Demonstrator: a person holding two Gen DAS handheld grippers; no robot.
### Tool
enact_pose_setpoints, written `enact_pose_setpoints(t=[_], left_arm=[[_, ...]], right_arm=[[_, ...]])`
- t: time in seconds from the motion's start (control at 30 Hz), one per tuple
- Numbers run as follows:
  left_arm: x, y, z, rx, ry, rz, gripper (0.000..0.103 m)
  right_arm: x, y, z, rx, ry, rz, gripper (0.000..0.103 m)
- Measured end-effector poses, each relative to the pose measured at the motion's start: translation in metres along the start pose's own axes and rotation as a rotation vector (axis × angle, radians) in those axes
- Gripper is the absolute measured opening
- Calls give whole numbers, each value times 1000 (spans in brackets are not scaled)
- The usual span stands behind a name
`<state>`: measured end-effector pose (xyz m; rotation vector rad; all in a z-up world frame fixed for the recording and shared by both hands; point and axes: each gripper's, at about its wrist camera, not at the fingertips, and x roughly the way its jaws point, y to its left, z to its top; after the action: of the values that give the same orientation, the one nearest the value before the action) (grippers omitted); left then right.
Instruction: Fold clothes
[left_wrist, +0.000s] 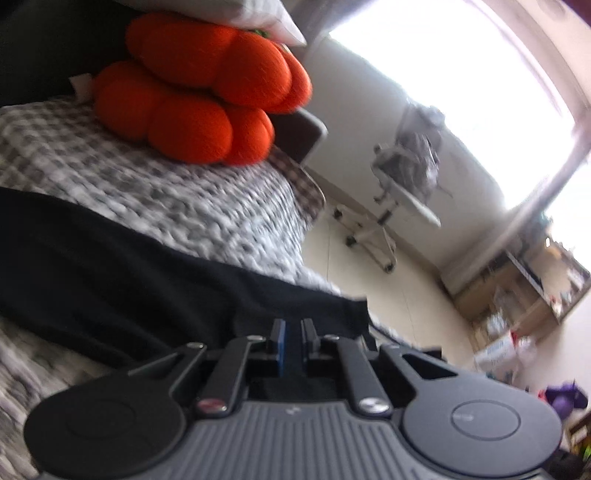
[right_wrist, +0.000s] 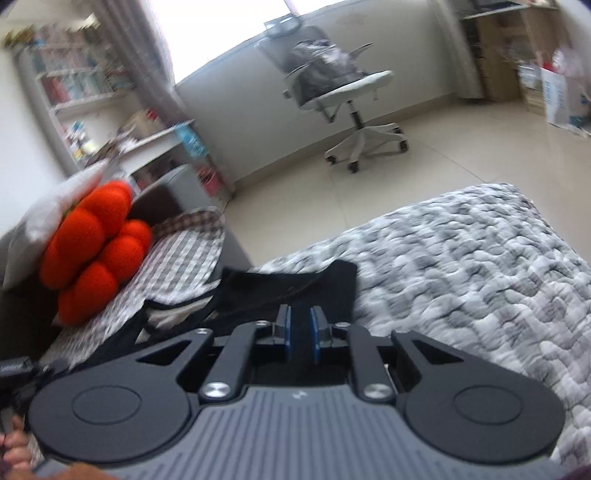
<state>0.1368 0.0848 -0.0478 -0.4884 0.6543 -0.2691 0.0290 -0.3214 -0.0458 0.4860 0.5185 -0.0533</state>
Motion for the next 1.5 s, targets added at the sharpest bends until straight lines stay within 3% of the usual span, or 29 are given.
enact_pose_setpoints(t=[0.17, 0.23, 0.27, 0.3, 0.67, 0.77, 0.97, 1.03, 1.1, 1.17, 1.43, 1.5], left_arm=[[12, 2, -13, 24, 62, 61, 7], [11, 6, -12, 5, 63, 55, 7], [10, 7, -12, -1, 65, 53, 7], [10, 8, -12, -3, 67, 52, 7], [7, 7, -15, 0, 75, 53, 7], [7, 8, -15, 0, 76, 50, 7], [6, 9, -15, -11, 83, 42, 7], [6, 10, -15, -11, 87, 40, 7], [6, 10, -16, -9, 93, 38, 7], [6, 12, -17, -13, 103, 32, 7], [-8, 24, -9, -108, 149, 3, 8], [-14, 29, -5, -148, 146, 3, 12]], right_arm=[[-10, 1, -2, -73, 52, 5, 17], [-14, 0, -3, -114, 70, 2, 31], [-16, 1, -4, -145, 77, 5, 49], [-18, 2, -6, -180, 83, 9, 53], [-16, 16, -34, -521, 96, -26, 51], [-12, 19, -39, -589, 100, -43, 40], [-10, 26, -48, -704, 122, -66, 33], [-10, 28, -50, -739, 125, -86, 15], [-7, 26, -47, -727, 140, -126, 8], [-5, 25, -44, -706, 166, -150, 8], [-4, 20, -31, -569, 303, -168, 11], [-8, 20, -28, -537, 306, -163, 18]])
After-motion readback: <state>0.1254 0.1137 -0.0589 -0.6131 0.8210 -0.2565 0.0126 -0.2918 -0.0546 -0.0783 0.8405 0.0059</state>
